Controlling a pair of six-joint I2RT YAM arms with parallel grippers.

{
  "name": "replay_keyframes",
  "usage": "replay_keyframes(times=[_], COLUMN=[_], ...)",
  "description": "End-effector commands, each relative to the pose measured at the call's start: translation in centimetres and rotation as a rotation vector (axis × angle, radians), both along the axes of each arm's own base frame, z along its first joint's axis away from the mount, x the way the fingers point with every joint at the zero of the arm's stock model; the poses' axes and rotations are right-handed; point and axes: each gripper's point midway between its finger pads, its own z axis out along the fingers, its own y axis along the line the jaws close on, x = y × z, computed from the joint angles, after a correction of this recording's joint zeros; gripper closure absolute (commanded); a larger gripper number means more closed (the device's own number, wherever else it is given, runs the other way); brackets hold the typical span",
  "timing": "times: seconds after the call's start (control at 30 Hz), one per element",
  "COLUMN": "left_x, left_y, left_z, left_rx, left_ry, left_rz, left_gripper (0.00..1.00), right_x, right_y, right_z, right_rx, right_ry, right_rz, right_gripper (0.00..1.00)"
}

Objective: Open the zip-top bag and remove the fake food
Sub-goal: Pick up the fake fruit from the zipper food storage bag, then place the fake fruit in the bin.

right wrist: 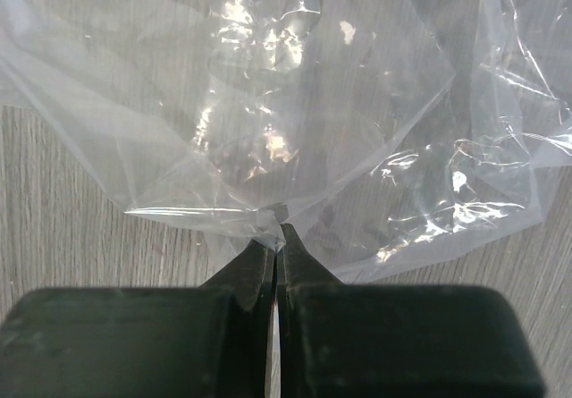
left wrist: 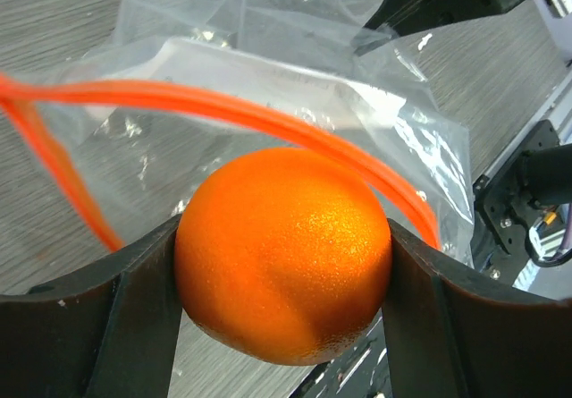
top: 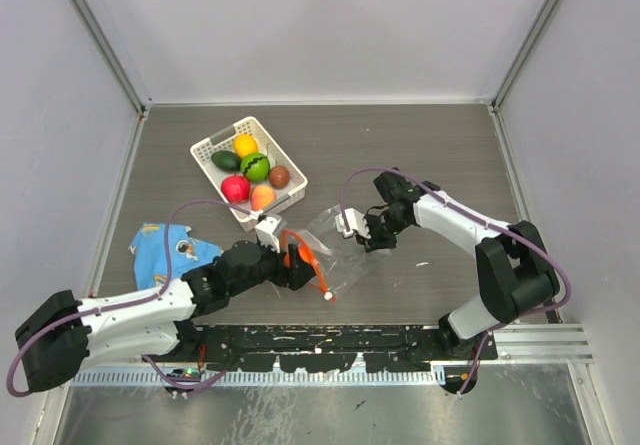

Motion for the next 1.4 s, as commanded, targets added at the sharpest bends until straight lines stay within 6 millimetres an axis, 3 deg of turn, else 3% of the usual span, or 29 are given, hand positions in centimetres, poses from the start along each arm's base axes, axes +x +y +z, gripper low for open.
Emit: replay_keyframes(times=[0.0,0.3,0.8,1.03,1.37], left_x=[0.8,1.1,3.5,5.3,9.6], left_y=[1.7,3.7,8.0,9.3,10.1], left_z=[1.4,3.3,8.3,10.3,12.0], left_rx=[0.074,0.140,0.256,0.266,0.224], left_ry=[-0.046,-0.087,-0.191,-0.234,-0.244], left_rz=[0.043,0.073,0.169,0.216,0.281], left_gripper=[0.93,0.94,0.94,0.94,0.95], right_x=[0.5,0.5,0.7,0.6,0.6], right_y=[-0.1,-0.6,-1.0,-1.0,-1.0], right_z=[1.3,1.3,1.1,1.0,0.9], right_rx=[0.033,0.029,0.018,0.018,0.017], right_ry=[-0.043,-0.042,-0.040,-0.036,-0.034], right_rz=[0.003,-0.001,-0.010,-0.007,-0.005], right_gripper=[0.98,0.96,0.93,0.93,0.92])
